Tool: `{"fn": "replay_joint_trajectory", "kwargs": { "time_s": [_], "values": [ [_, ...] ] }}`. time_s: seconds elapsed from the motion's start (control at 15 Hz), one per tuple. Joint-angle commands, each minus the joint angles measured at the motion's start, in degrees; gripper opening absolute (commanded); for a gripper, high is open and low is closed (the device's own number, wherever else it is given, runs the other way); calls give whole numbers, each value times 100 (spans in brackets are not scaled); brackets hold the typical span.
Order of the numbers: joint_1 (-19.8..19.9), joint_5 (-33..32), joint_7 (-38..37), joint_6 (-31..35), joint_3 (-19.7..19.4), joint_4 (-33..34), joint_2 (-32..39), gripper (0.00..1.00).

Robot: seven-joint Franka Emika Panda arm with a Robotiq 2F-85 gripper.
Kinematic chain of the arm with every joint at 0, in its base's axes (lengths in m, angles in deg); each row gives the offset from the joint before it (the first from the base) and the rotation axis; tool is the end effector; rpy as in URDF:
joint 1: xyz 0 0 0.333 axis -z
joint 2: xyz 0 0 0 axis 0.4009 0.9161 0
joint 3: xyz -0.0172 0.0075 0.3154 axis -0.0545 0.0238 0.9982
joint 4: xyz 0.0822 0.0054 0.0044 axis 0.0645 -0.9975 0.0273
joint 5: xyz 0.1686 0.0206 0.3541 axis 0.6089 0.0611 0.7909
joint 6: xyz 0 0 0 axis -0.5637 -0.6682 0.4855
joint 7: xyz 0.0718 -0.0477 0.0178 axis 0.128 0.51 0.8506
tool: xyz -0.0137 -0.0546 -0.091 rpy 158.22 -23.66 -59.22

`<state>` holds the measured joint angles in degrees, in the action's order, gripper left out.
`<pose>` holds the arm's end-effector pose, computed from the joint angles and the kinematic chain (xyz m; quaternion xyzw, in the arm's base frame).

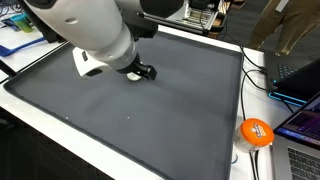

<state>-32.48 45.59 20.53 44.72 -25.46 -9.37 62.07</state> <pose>0.7268 0.1194 0.2473 0.9746 0.0345 -0.2144 0.0552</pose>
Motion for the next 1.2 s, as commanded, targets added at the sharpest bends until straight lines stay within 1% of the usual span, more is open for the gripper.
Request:
{"fn": "replay_joint_trajectory", "kwargs": {
  "time_s": [0.0,0.27,0.53,0.6,0.73,0.87,1.13],
  "values": [
    [53,10,229,76,56,-865,-673,100],
    [34,-48,372,322,23,-1856,-1357,100],
    [61,-20,353,1174,38,-2851,-1950,100],
    [14,-35,328,727,14,-1964,-1414,100],
    [19,-38,326,938,20,-2328,-1629,100],
    [22,-40,325,975,24,-2484,-1739,100],
    [135,50,374,1398,34,-2934,-1861,100]
  ]
}}
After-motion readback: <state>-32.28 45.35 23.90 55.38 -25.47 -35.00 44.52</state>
